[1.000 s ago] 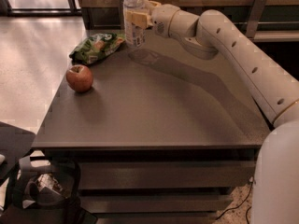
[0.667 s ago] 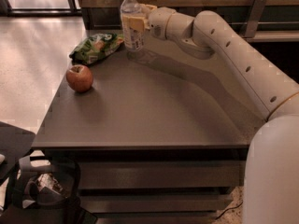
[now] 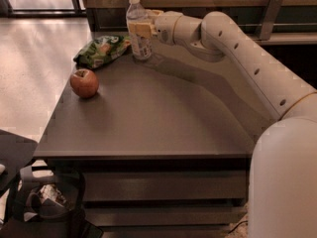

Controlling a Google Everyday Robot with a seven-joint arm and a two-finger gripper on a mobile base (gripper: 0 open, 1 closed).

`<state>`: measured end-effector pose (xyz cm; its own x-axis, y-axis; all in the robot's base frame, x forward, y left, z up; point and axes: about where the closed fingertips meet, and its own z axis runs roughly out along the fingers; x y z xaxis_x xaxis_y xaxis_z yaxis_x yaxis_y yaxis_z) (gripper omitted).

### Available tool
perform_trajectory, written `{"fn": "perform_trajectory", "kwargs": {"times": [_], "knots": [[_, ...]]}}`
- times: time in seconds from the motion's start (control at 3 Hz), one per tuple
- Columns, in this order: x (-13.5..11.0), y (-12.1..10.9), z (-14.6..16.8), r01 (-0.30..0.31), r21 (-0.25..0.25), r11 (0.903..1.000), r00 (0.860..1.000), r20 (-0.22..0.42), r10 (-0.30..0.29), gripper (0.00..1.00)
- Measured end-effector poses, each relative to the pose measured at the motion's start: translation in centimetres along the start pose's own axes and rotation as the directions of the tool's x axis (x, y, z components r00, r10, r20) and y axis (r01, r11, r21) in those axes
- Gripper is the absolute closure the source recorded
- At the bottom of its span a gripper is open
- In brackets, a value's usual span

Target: Move blue plastic bottle near green rice chip bag

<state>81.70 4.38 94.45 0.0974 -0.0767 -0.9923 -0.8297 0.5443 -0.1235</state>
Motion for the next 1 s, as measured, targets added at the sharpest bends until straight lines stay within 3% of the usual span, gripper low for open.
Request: {"fn": "perform_trajectory", "kwargs": {"times": [0.67, 1.0], "knots": [[1.1, 0.0, -0.2, -0.022, 0.003, 0.9997, 1.000, 0.007, 0.022, 1.00], [3.1, -0.2, -1.8, -0.100, 0.025, 0.9947, 0.993, 0.066, 0.098, 0.97]]}}
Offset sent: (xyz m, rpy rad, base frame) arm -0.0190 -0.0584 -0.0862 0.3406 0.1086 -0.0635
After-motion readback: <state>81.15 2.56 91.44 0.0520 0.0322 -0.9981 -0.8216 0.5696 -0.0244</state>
